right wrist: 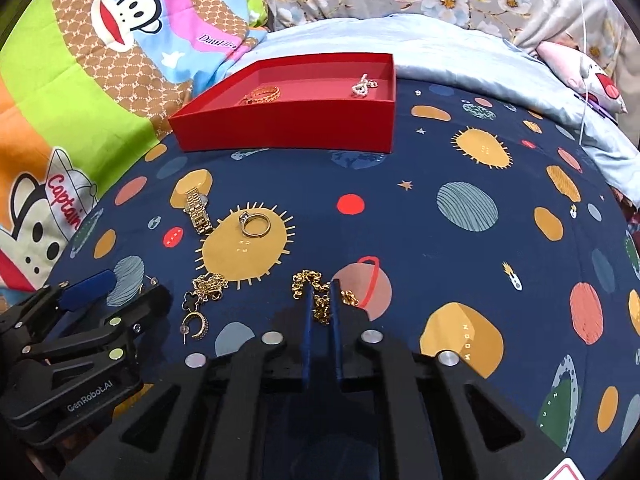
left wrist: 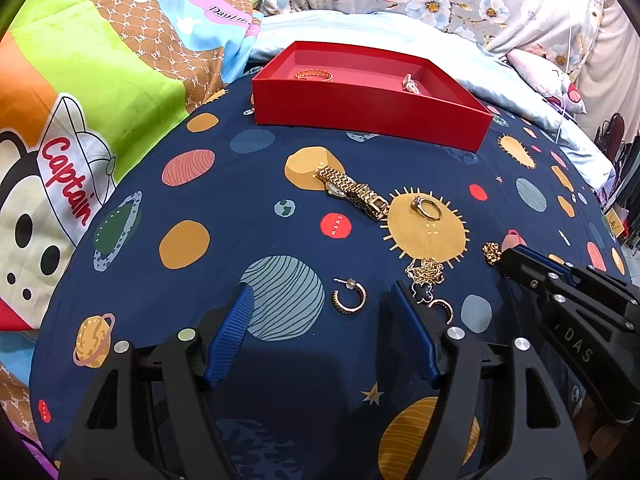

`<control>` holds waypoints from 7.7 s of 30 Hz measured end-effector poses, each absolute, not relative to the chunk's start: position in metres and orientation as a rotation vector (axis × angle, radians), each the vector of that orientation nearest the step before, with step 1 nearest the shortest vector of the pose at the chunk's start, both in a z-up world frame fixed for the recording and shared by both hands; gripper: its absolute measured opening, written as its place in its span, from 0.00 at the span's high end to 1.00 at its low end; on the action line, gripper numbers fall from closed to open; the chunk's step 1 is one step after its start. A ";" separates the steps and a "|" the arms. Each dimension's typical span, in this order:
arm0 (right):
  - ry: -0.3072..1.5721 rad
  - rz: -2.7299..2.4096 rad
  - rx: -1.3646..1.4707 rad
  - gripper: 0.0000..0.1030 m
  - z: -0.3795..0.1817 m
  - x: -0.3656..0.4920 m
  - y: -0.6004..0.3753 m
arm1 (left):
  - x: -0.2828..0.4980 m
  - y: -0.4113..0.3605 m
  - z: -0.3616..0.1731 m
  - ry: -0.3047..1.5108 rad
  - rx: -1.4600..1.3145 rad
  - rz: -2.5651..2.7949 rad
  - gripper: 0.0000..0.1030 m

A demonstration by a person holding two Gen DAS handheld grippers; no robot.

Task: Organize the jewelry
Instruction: 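Close the right gripper on the gold chain bracelet and lift it, then grasp a small gold hoop earring with the left gripper while the right carries the chain toward the tray, then lower chain and earring into the red tray and open both grippers, then withdraw both grippers from the tray toward the remaining hoop earrings, then grasp a gold hoop earring with the right gripper while the left grasps another hoop, then carry both hoop earrings into the red tray and open both grippers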

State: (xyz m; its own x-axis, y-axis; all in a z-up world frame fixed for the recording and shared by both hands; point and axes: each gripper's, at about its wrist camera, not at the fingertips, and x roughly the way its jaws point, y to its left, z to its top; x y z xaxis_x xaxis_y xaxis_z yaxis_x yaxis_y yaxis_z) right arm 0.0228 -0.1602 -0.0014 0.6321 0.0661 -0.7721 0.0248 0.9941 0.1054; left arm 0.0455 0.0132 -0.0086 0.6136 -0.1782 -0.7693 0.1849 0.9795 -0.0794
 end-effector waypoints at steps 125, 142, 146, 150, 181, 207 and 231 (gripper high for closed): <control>0.753 0.164 0.306 0.78 0.047 0.053 -0.185 | 0.121 0.016 0.050 0.785 -0.049 -0.170 0.37; 0.838 0.117 0.273 0.74 0.001 -0.013 -0.168 | 0.046 0.016 -0.006 0.879 0.049 -0.154 0.37; 0.857 0.121 0.286 0.73 -0.002 -0.010 -0.169 | 0.049 0.010 -0.009 0.891 0.066 -0.150 0.37; 0.863 0.120 0.288 0.70 -0.004 -0.009 -0.168 | 0.049 0.007 -0.010 0.892 0.081 -0.152 0.37; 0.906 0.228 0.158 0.69 -0.006 0.011 -0.109 | 0.038 0.031 -0.007 0.877 0.016 -0.276 0.84; 0.895 0.180 0.200 0.84 -0.006 0.010 -0.120 | 0.038 0.030 -0.007 0.878 0.029 -0.271 0.84; 0.686 0.093 0.258 0.84 0.080 0.143 -0.212 | 0.174 -0.004 0.092 0.684 0.020 -0.223 0.84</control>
